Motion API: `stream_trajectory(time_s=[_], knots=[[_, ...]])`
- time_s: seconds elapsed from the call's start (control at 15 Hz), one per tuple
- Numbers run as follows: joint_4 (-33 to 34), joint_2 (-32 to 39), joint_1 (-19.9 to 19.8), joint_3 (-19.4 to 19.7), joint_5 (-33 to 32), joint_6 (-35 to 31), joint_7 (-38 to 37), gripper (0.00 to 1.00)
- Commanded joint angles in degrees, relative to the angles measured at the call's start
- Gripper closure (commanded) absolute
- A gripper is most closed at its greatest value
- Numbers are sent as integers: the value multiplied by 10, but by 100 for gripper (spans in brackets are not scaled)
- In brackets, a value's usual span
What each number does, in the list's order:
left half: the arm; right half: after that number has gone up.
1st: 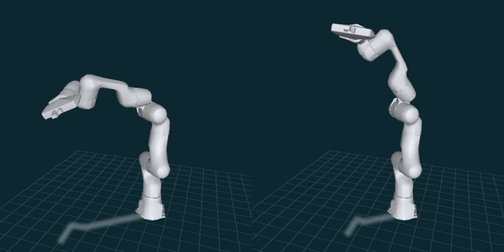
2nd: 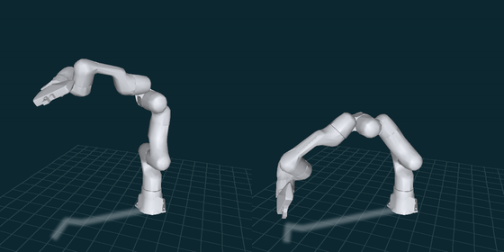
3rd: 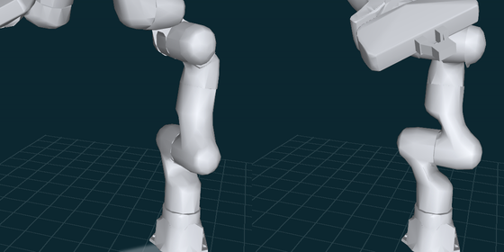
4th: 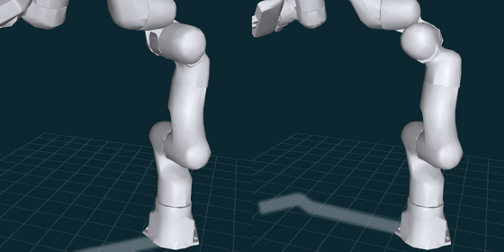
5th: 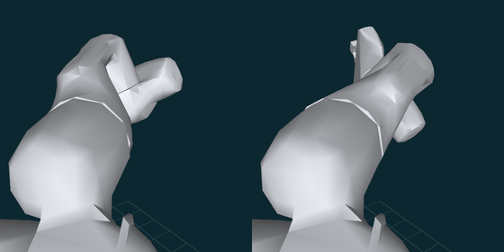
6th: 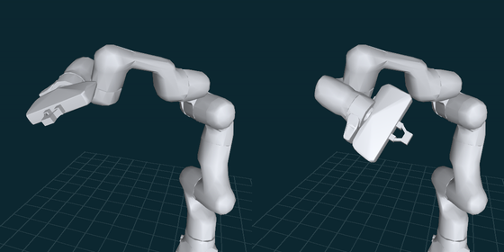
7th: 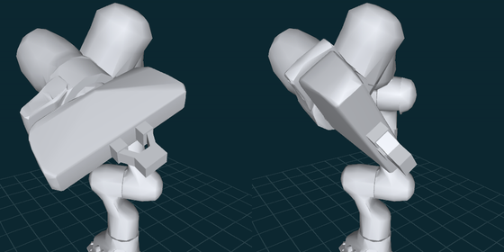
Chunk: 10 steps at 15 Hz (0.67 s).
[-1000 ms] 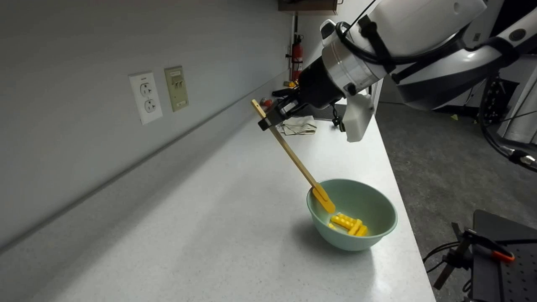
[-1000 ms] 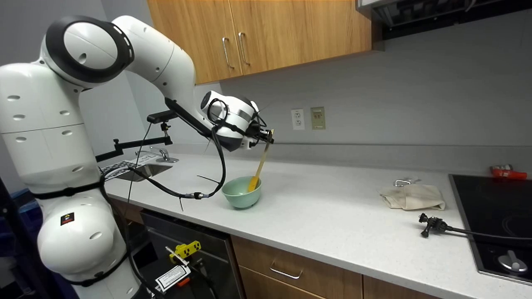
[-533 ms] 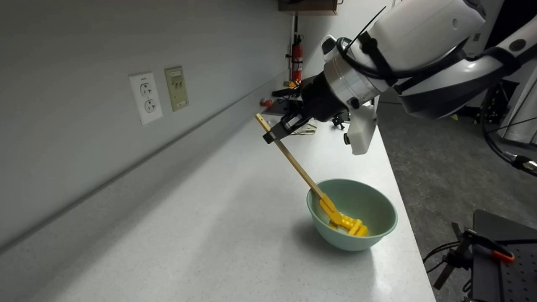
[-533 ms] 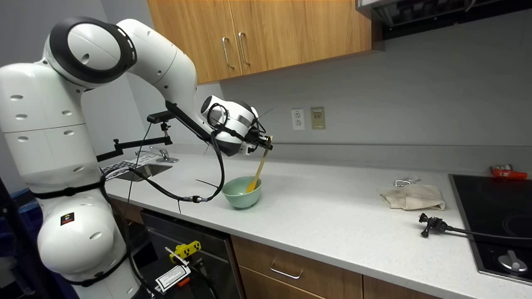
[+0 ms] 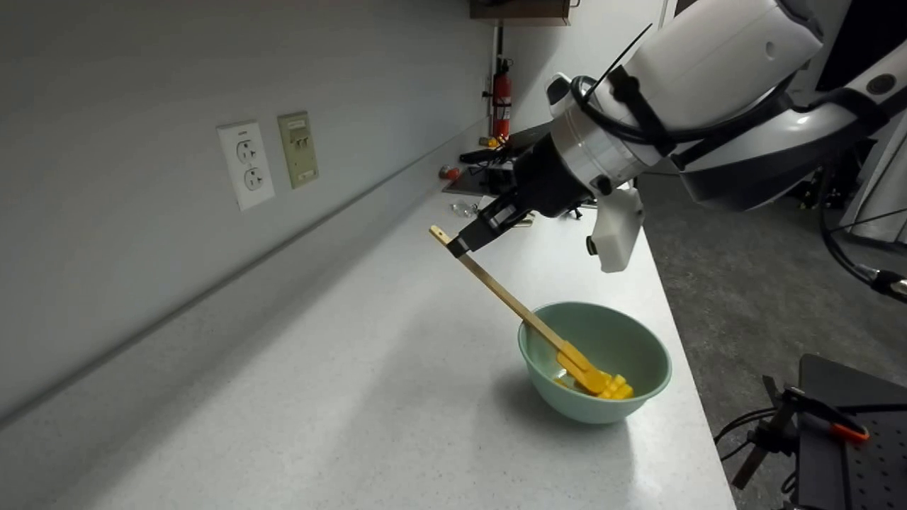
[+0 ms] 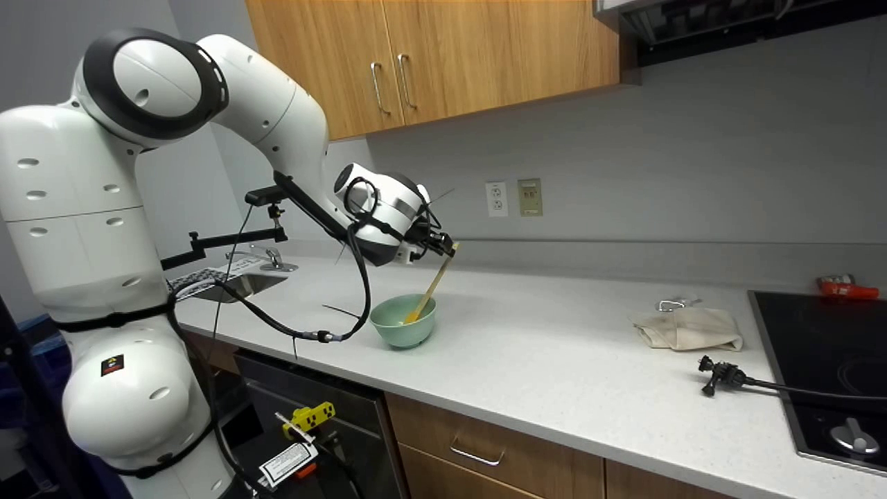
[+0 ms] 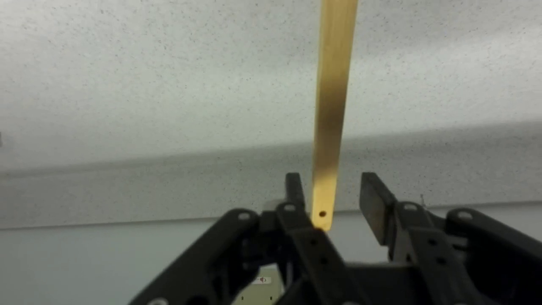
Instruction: Use the wooden spatula to stir the contents in the blue bowl
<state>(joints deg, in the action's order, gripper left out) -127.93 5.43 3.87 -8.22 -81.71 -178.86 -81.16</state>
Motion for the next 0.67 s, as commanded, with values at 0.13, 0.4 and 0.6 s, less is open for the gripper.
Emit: stream_trajectory(time_s=[0.13, 0.4, 0.6], knots=[[-16, -4, -2, -5, 39, 0, 29, 12], [-35, -4, -3, -9, 80, 1, 68, 0], [-46, -3, -5, -12, 109, 1, 111, 0]])
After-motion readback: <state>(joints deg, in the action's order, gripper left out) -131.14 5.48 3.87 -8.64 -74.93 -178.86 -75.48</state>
